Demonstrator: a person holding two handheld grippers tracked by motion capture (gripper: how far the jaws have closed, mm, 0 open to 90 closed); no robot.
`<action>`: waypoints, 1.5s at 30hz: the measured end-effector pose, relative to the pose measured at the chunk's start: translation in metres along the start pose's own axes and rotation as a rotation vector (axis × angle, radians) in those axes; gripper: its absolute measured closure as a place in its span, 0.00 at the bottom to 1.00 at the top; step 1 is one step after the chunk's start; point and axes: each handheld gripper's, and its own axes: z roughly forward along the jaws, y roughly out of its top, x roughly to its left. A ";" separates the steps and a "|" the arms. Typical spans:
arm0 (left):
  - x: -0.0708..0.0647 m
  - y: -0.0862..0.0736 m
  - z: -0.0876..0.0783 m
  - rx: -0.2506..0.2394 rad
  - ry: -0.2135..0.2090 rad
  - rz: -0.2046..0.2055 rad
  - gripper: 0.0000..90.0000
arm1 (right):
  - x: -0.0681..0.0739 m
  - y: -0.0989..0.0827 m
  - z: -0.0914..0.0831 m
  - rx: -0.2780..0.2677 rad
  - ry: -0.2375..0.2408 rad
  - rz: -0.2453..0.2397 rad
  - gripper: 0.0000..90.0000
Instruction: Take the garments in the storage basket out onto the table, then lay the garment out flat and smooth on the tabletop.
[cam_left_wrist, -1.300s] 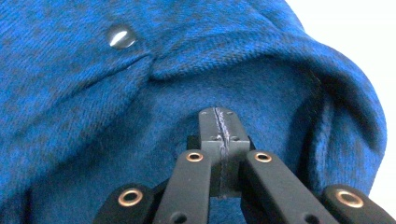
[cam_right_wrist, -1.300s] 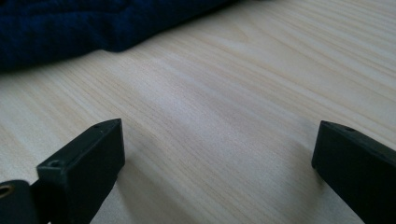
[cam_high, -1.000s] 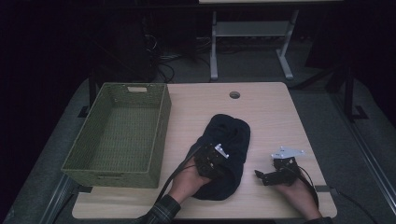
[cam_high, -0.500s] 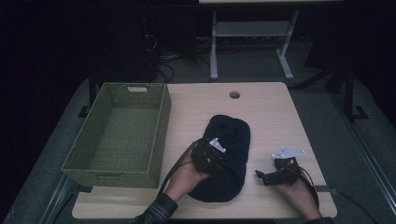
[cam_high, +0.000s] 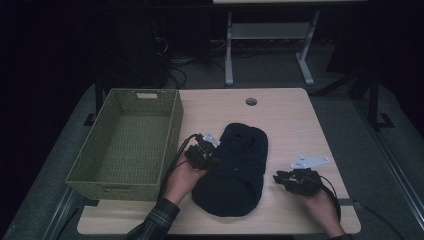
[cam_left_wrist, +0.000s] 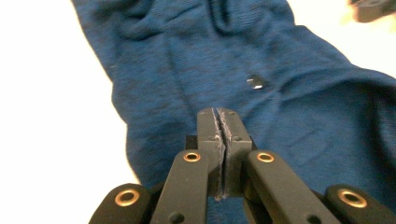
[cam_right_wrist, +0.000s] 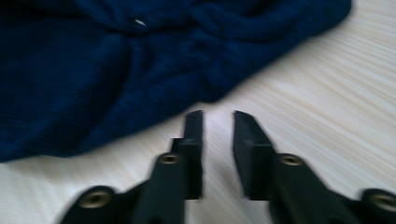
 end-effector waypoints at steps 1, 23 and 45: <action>0.002 -0.001 0.002 0.002 0.010 -0.006 0.98 | 0.002 0.002 0.001 0.000 0.015 -0.009 0.90; 0.005 -0.014 0.030 0.131 0.046 -0.032 1.00 | 0.021 0.018 0.040 0.089 0.108 -0.077 1.00; -0.040 -0.040 0.021 0.117 -0.119 0.043 1.00 | 0.023 -0.004 0.012 0.146 0.100 -0.103 1.00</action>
